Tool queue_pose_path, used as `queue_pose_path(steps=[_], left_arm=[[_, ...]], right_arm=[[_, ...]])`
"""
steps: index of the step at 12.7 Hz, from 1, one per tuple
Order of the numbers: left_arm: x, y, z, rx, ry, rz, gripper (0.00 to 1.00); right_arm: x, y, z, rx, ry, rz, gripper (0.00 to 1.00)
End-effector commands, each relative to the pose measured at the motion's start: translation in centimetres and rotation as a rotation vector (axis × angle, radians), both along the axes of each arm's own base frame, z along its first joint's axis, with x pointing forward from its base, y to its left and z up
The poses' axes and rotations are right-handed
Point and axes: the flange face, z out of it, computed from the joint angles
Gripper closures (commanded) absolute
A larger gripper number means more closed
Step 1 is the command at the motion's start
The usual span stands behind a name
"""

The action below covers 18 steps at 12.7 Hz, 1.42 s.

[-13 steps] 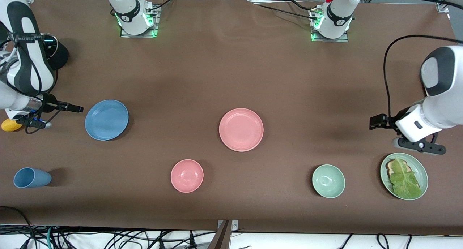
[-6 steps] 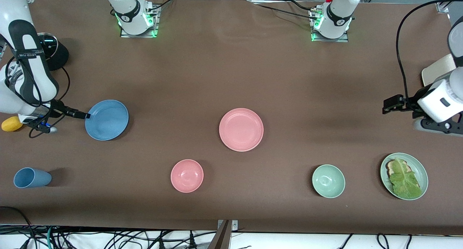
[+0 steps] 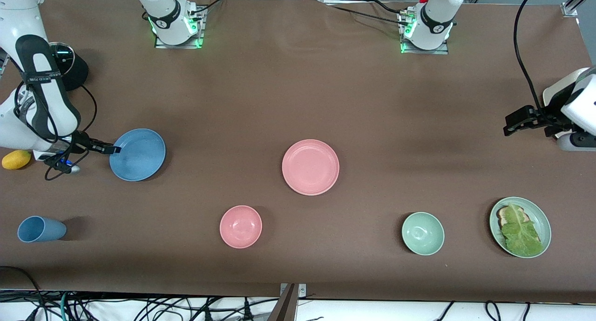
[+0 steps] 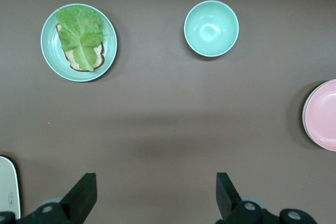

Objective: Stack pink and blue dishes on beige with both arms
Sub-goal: 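Close the right gripper on the blue plate's rim, then carry the blue plate with the right gripper onto the pink plate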

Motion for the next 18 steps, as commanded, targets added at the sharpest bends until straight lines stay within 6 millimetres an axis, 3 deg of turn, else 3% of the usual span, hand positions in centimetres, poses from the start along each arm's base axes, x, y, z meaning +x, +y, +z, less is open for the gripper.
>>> queue_pose_path(steps=[1,2,5,8,10,11,12,15,18], left_arm=[[-1.7,-0.9,1.8,0.003,-0.006,-0.003,0.0],[-1.8,-0.9,1.6,-0.003,0.013,-0.002,0.0],[-2.5,-0.4,1.9,-0.039,0.044,0.01,0.0],[-3.9,-0.4,1.6,-0.045,0.134,0.001,0.0],[-4.4,-0.5,0.9,-0.05,0.172,-0.003,0.0],[-4.4,-0.5,0.6,-0.049,0.18,-0.006,0.0],[-4.4,-0.5,0.6,-0.047,0.178,-0.004,0.0],[-4.5,0.3,2.5,-0.05,0.134,0.007,0.0],[-4.2,0.7,2.6,-0.047,0.116,-0.01,0.0]], right_arm=[[0.4,-0.3,-0.3,0.024,-0.007,-0.008,0.96],[0.7,0.0,0.1,0.023,-0.011,0.001,1.0],[1.4,-0.1,1.6,0.05,-0.016,0.048,1.0],[3.3,1.3,6.6,0.135,0.067,0.08,1.0],[3.2,2.3,9.4,0.215,0.124,0.084,1.0],[3.8,3.4,11.7,0.242,0.092,0.085,1.0],[4.3,5.8,13.4,0.247,0.08,0.12,1.0],[5.9,13.2,15.7,0.298,0.066,0.177,1.0],[8.0,23.0,15.9,0.3,0.051,0.233,1.0]])
